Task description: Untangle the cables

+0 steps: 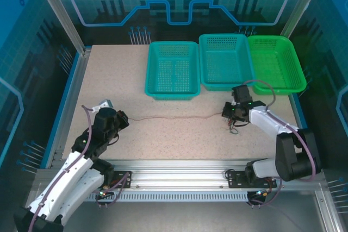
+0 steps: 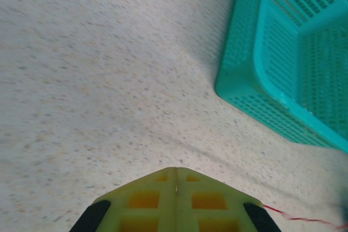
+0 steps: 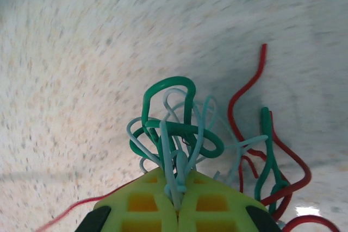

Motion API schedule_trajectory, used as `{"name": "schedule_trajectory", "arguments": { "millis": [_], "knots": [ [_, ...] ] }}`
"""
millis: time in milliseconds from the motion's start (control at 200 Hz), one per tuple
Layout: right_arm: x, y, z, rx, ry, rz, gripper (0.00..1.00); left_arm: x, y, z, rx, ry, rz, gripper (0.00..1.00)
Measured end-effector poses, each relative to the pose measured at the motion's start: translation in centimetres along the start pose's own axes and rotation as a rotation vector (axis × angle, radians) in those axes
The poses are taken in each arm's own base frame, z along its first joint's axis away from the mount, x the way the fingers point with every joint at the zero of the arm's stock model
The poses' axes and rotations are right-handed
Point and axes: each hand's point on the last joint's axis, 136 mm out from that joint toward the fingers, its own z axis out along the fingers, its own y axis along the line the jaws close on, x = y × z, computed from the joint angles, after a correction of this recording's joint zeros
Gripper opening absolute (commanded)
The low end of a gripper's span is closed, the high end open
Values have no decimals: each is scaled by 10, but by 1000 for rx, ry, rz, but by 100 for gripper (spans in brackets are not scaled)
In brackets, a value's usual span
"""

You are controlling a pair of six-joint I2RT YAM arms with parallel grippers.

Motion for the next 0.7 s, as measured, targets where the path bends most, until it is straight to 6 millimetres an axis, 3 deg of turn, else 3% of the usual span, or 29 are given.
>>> {"name": "schedule_trajectory", "arguments": {
  "millis": [170,255,430,510,635,700],
  "knots": [
    [-17,-62,-16,68,-98,244,3,-43,13,-29,-78,-147,-58,0],
    [-14,-64,-13,74,-84,258,3,-53,18,-39,-81,-199,-80,0],
    [-5,-65,-1,75,-31,265,6,-52,15,-35,-92,-173,-52,0],
    [-5,-60,-1,45,-21,250,17,-58,6,-38,-78,-165,-30,0],
    [0,-43,-1,-19,12,210,52,-82,-20,-54,-25,-197,-9,0],
    [2,-31,-4,-44,36,177,59,-102,-39,-68,11,-231,3,0]
  ]
}}
